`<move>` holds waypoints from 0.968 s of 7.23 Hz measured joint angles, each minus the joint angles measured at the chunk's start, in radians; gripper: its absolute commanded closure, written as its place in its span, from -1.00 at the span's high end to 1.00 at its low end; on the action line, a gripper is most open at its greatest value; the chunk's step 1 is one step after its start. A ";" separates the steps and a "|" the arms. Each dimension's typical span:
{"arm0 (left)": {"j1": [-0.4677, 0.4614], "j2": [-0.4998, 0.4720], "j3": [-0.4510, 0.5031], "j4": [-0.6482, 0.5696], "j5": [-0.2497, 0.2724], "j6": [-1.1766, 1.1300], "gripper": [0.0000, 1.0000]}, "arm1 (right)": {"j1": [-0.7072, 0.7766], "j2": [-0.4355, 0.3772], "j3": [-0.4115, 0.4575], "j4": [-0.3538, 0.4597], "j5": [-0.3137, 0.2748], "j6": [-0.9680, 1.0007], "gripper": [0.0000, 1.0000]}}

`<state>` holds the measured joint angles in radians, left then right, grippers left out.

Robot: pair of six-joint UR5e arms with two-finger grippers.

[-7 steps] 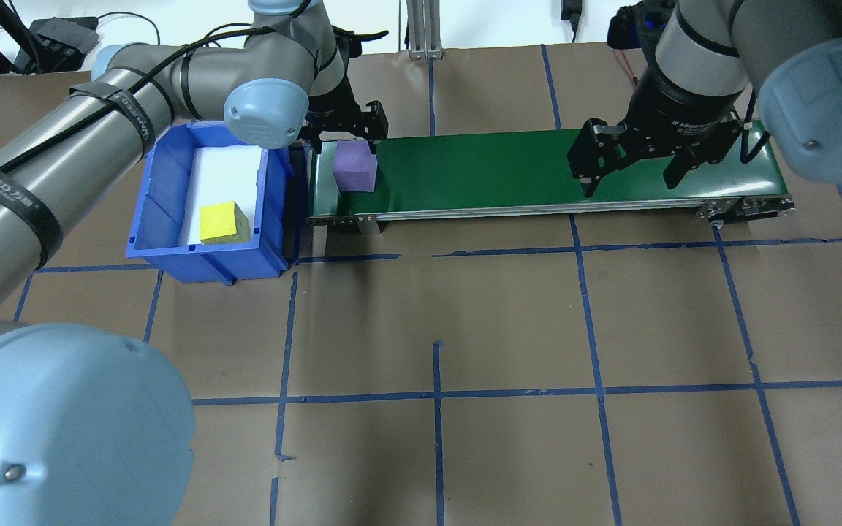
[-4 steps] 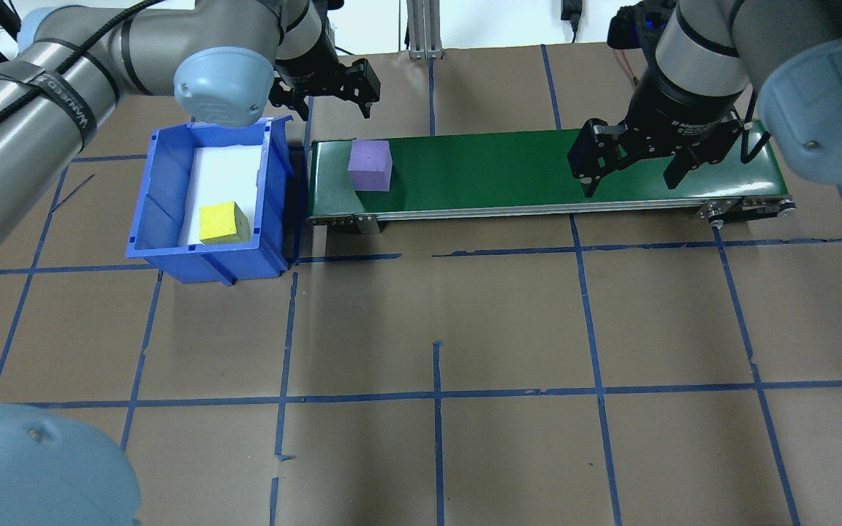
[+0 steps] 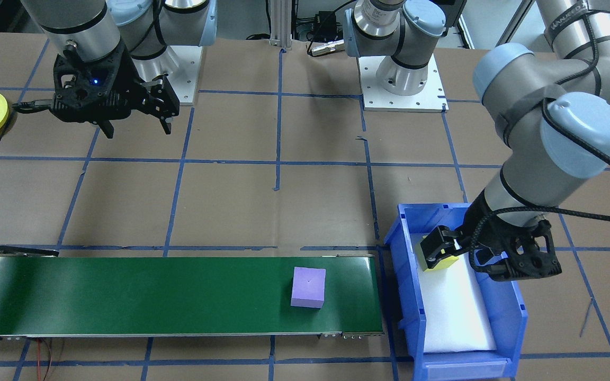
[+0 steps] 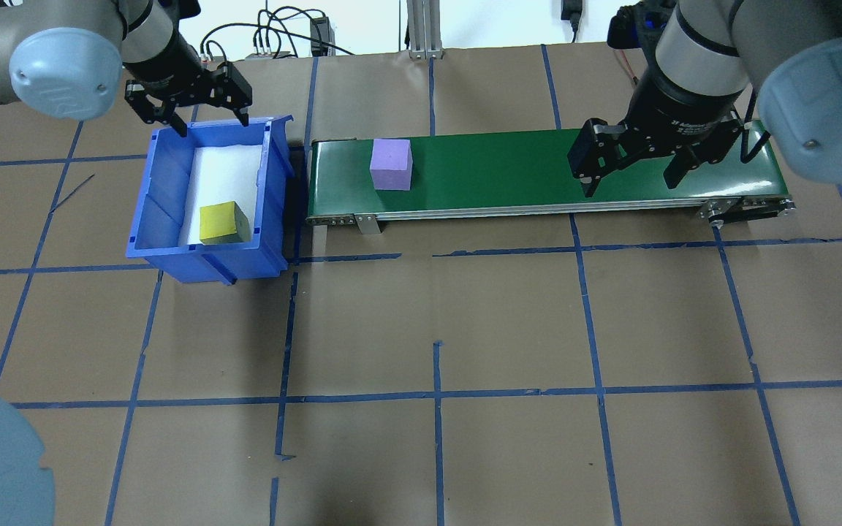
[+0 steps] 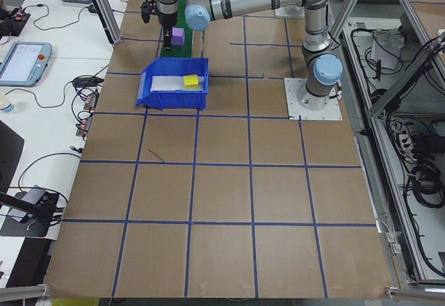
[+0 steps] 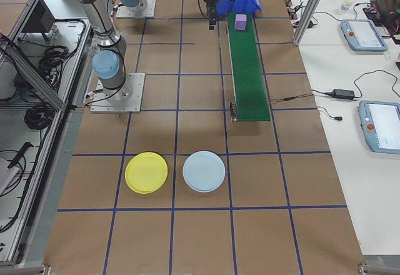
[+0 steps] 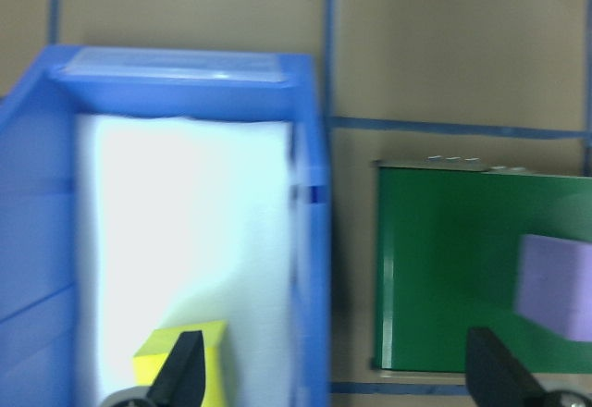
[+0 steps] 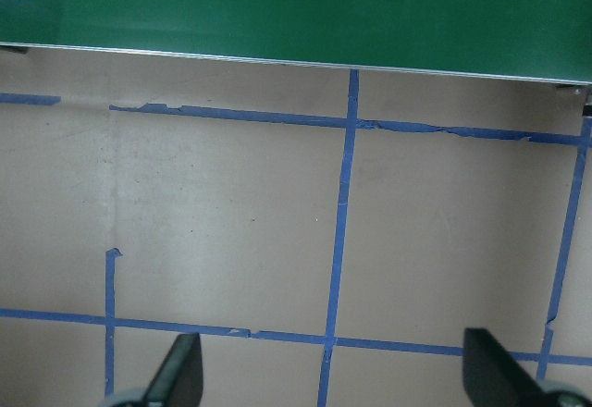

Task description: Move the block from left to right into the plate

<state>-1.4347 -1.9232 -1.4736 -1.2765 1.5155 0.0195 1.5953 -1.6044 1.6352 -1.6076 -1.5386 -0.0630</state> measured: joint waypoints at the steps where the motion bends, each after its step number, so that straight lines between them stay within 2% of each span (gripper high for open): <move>1: 0.018 -0.009 -0.043 -0.020 0.012 0.003 1.00 | 0.000 0.000 0.000 0.000 0.000 0.000 1.00; 3: 0.035 -0.035 -0.103 0.004 0.029 0.006 0.99 | 0.000 0.000 0.000 0.000 0.000 0.000 1.00; 5: 0.042 -0.072 -0.117 0.024 0.058 0.005 0.96 | 0.000 0.000 0.000 0.000 0.000 0.000 1.00; 7: 0.043 -0.112 -0.119 0.050 0.059 0.003 0.96 | 0.000 0.001 0.000 0.000 0.000 -0.001 1.00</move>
<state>-1.3917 -2.0352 -1.5930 -1.2266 1.5745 0.0230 1.5953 -1.6035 1.6352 -1.6076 -1.5383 -0.0639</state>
